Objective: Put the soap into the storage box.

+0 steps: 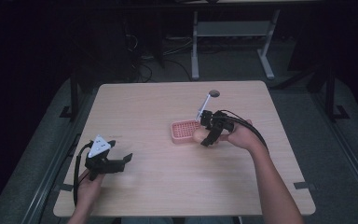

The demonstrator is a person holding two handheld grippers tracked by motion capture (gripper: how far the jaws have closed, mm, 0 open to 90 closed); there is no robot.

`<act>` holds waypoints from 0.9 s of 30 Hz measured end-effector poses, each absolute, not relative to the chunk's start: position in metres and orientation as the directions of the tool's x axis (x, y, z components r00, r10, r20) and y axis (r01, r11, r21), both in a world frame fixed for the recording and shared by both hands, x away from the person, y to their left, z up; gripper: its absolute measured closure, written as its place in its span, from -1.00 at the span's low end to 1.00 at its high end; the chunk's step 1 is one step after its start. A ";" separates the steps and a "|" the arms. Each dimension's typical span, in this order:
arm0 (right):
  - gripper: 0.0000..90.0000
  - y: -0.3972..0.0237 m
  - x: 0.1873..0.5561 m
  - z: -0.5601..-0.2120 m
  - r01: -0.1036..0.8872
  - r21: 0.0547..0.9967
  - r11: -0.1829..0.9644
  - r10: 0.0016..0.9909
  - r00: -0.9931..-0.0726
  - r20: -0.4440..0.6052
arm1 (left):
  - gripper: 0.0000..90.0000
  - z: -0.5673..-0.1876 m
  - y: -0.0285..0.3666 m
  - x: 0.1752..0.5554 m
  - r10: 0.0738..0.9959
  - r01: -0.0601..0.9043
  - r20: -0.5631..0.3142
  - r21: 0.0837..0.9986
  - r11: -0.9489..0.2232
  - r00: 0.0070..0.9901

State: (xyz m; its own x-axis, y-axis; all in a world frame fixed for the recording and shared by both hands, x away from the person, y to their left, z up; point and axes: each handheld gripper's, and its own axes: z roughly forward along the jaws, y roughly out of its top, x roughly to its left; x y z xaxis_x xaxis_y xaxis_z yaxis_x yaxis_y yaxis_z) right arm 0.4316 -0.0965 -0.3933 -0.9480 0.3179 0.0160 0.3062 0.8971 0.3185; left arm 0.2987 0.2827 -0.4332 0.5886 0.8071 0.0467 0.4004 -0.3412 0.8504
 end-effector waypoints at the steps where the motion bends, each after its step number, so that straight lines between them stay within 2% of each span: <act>1: -0.30 -0.095 0.433 -0.393 0.303 0.319 0.898 0.314 -0.949 0.015 | -0.68 -0.433 0.283 0.299 0.807 0.401 0.046 0.850 -0.341 0.588; 8: -0.30 -0.083 0.444 -0.389 0.275 0.309 0.911 0.288 -0.958 0.003 | -0.68 -0.433 0.283 0.299 0.808 0.401 0.044 0.852 -0.337 0.587; 11: -0.30 -0.079 0.448 -0.388 0.267 0.332 0.905 0.281 -0.960 0.006 | -0.68 -0.434 0.283 0.299 0.807 0.401 0.045 0.851 -0.340 0.589; 15: -0.30 -0.069 0.454 -0.389 0.242 0.293 0.925 0.257 -0.966 -0.015 | -0.68 -0.434 0.284 0.298 0.807 0.399 0.048 0.851 -0.341 0.588; 18: -0.30 -0.066 0.460 -0.390 0.233 0.311 0.921 0.247 -0.969 -0.006 | -0.68 -0.433 0.285 0.298 0.808 0.399 0.051 0.851 -0.343 0.586; 22: -0.30 -0.059 0.467 -0.391 0.229 0.283 0.931 0.243 -0.970 -0.014 | -0.68 -0.434 0.285 0.299 0.811 0.400 0.047 0.852 -0.337 0.584; 27: -0.30 -0.057 0.474 -0.391 0.229 0.322 0.919 0.244 -0.970 -0.006 | -0.68 -0.433 0.285 0.299 0.810 0.402 0.041 0.853 -0.333 0.585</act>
State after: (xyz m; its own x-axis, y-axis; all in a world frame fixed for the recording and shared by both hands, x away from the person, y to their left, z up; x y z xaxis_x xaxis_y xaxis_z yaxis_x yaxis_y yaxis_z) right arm 0.4741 -0.0573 -0.3906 -0.9697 0.2441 -0.0059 0.2293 0.9186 0.3217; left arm 0.2987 0.2850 -0.4334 0.5854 0.8097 0.0407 0.4020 -0.3334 0.8528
